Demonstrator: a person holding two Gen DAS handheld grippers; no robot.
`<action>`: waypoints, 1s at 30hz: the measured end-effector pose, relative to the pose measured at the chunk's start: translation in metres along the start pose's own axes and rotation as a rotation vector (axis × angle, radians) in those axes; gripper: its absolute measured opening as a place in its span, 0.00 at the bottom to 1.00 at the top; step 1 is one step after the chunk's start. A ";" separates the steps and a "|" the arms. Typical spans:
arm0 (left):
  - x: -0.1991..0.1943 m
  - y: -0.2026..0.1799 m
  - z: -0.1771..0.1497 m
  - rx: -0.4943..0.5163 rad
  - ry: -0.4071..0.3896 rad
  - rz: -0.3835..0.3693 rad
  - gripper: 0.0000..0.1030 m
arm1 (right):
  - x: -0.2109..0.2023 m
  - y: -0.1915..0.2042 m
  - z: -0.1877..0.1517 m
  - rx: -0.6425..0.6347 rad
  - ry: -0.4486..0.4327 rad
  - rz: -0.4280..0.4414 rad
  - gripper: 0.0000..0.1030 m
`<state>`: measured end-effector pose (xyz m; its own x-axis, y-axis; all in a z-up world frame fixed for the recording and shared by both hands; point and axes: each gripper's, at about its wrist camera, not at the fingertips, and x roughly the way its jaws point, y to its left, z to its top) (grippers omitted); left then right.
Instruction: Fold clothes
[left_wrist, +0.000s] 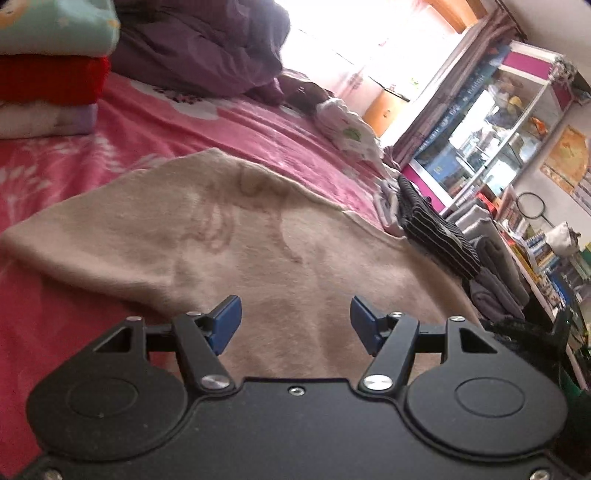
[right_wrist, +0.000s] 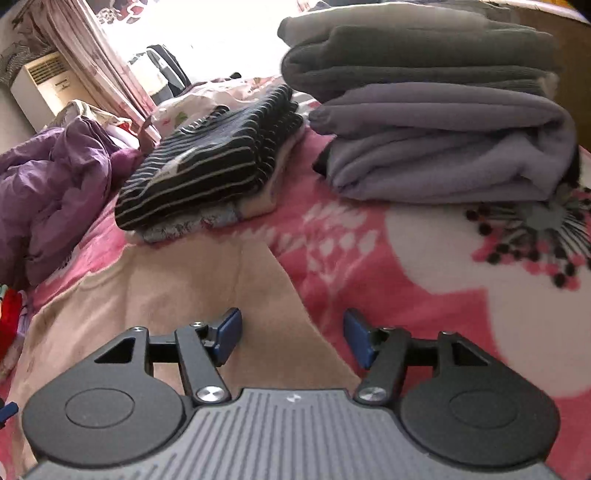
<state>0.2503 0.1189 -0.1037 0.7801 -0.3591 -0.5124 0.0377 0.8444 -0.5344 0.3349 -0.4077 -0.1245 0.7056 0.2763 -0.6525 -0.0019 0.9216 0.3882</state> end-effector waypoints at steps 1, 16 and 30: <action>0.002 -0.001 0.001 0.003 0.003 -0.005 0.63 | 0.002 0.004 -0.001 -0.014 -0.001 -0.001 0.20; 0.007 0.009 -0.002 -0.023 0.052 -0.038 0.63 | 0.001 0.049 0.010 -0.426 -0.002 -0.393 0.07; -0.008 0.011 0.002 -0.005 0.019 -0.041 0.63 | -0.046 0.060 -0.055 -0.370 -0.052 -0.247 0.23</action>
<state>0.2460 0.1317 -0.1036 0.7661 -0.4010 -0.5023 0.0664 0.8267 -0.5588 0.2638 -0.3496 -0.1069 0.7514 0.0301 -0.6592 -0.0755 0.9963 -0.0407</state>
